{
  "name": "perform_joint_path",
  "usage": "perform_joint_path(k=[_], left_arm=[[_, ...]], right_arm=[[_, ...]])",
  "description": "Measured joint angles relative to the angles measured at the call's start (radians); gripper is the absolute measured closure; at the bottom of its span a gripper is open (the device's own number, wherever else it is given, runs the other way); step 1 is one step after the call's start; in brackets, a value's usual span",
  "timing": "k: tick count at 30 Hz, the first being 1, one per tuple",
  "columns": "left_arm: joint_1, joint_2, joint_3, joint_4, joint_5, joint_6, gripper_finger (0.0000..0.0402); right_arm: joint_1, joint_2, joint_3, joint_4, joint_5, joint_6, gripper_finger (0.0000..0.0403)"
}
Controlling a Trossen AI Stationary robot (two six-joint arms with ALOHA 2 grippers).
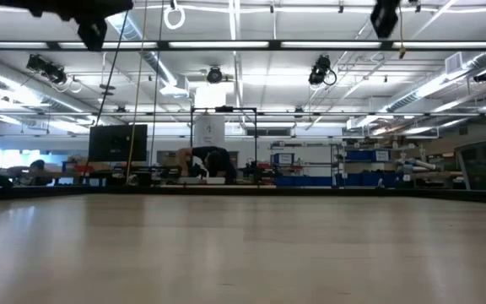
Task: Nest bowls inside each other
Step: Return to Home Position
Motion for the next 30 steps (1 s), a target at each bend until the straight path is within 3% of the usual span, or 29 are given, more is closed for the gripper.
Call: perform_joint_path(k=[4, 11, 17, 21, 30], left_arm=[[-0.004, -0.058, -0.082, 0.006, 0.041, 0.012, 0.0401], [-0.003, -0.201, -0.184, 0.009, 0.061, 0.081, 0.0401], [-0.004, -0.298, -0.31, 0.021, 0.061, 0.036, 0.0401], [-0.004, -0.334, -0.388, 0.124, 0.057, 0.011, 0.0401], [-0.002, -0.435, -0.406, 0.065, 0.015, 0.042, 0.0401]], right_arm=[[-0.006, -0.072, -0.074, -0.057, -0.016, -0.013, 0.0394], [-0.011, -0.277, -0.178, -0.058, 0.002, -0.228, 0.0398], [-0.033, -0.415, -0.336, -0.003, -0.009, -0.159, 0.0398], [-0.033, -0.442, -0.435, 0.089, -0.021, -0.146, 0.0399], [-0.033, -0.58, -0.535, 0.114, -0.035, -0.098, 0.0399]])
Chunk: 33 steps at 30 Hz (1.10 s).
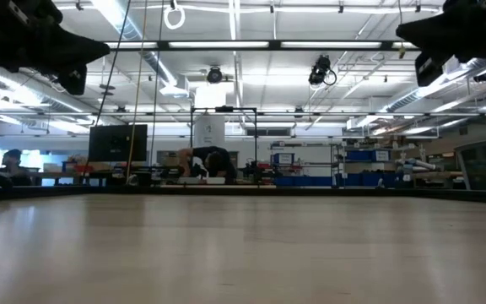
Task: Nest bowls inside each other
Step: Return to Home Position
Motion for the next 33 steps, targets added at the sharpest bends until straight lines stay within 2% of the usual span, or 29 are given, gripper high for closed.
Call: perform_joint_path(k=[10, 16, 21, 24, 33], left_arm=[[0.002, 0.001, 0.0, -0.037, -0.066, 0.063, 0.0401], [0.001, 0.001, -0.054, 0.066, -0.063, 0.045, 0.0401], [0.001, 0.001, -0.12, 0.188, -0.063, 0.02, 0.0401], [0.001, 0.001, -0.141, 0.219, -0.06, 0.019, 0.0401], [0.001, 0.004, -0.141, 0.147, 0.062, -0.021, 0.0401]], right_arm=[[-0.001, -0.222, -0.009, -0.18, 0.004, 0.003, 0.0399], [-0.001, -0.224, -0.056, -0.112, -0.035, 0.033, 0.0399], [-0.001, -0.219, -0.148, 0.063, -0.035, 0.058, 0.0399], [-0.001, -0.212, -0.148, 0.052, -0.035, 0.058, 0.0399], [-0.001, -0.211, -0.149, 0.039, -0.035, 0.057, 0.0387]])
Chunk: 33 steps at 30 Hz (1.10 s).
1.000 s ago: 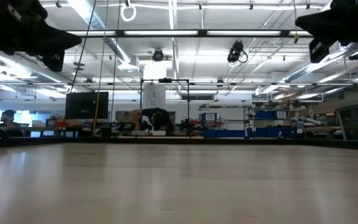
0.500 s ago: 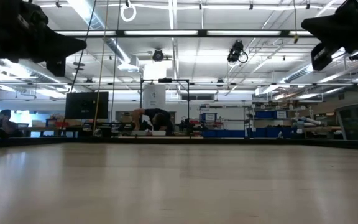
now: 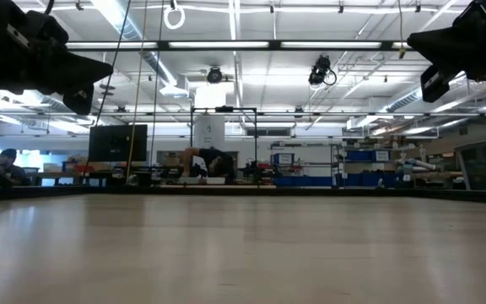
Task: Nest bowls inside each other
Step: Return to Home Position
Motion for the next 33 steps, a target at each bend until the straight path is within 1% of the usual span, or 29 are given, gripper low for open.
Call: perform_joint_path(k=[7, 33], left_arm=[[0.0, 0.0, 0.0, -0.013, 0.001, -0.004, 0.0401], [0.0, 0.0, -0.001, -0.014, 0.001, -0.005, 0.0401]], right_arm=[[0.0, 0.0, 0.0, 0.0, 0.0, 0.0, 0.037], [0.0, 0.0, 0.0, 0.0, 0.0, -0.002, 0.0371]])
